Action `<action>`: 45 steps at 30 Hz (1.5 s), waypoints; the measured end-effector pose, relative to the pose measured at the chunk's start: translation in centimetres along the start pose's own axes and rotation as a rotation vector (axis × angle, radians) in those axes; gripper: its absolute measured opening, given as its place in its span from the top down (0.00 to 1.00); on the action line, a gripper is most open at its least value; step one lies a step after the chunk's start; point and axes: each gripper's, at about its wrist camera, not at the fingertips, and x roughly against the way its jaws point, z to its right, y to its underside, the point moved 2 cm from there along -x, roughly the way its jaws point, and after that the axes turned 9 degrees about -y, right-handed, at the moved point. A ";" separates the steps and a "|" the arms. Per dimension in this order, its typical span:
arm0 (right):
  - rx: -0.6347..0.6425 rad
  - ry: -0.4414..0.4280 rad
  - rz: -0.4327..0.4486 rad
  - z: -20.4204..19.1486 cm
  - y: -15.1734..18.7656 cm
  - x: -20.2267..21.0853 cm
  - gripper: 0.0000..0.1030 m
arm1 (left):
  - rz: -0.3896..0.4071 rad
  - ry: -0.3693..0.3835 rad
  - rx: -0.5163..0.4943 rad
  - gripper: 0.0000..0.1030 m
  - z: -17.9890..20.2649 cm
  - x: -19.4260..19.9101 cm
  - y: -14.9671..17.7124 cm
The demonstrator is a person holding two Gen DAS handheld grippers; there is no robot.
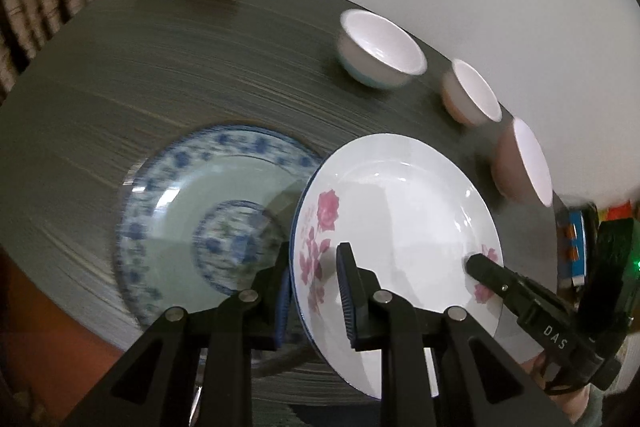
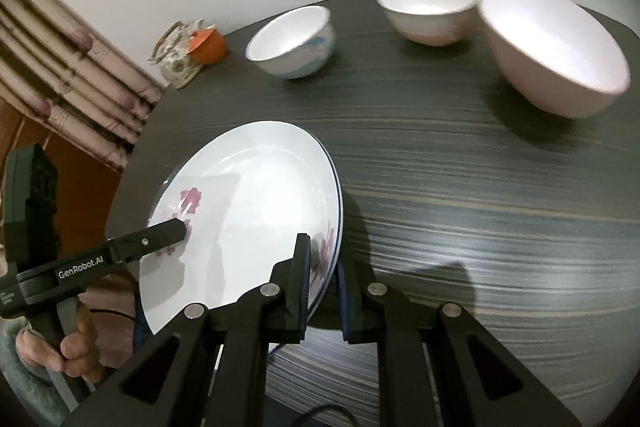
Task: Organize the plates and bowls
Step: 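Lower the pink-flowered plate onto the blue-and-white plate stack with left tool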
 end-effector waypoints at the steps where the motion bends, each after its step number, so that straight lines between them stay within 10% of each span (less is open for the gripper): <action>1: 0.009 -0.007 -0.004 -0.5 -0.1 -0.4 0.87 | 0.001 -0.004 0.014 0.80 -0.8 0.1 0.0; 16: 0.090 -0.065 -0.123 -6.4 -0.3 -7.9 0.87 | -0.021 -0.054 0.165 0.80 -8.9 -0.6 0.5; 45: 0.183 0.011 -0.166 -8.2 0.6 -11.0 0.73 | 0.045 -0.116 0.151 0.78 -9.7 -3.1 0.1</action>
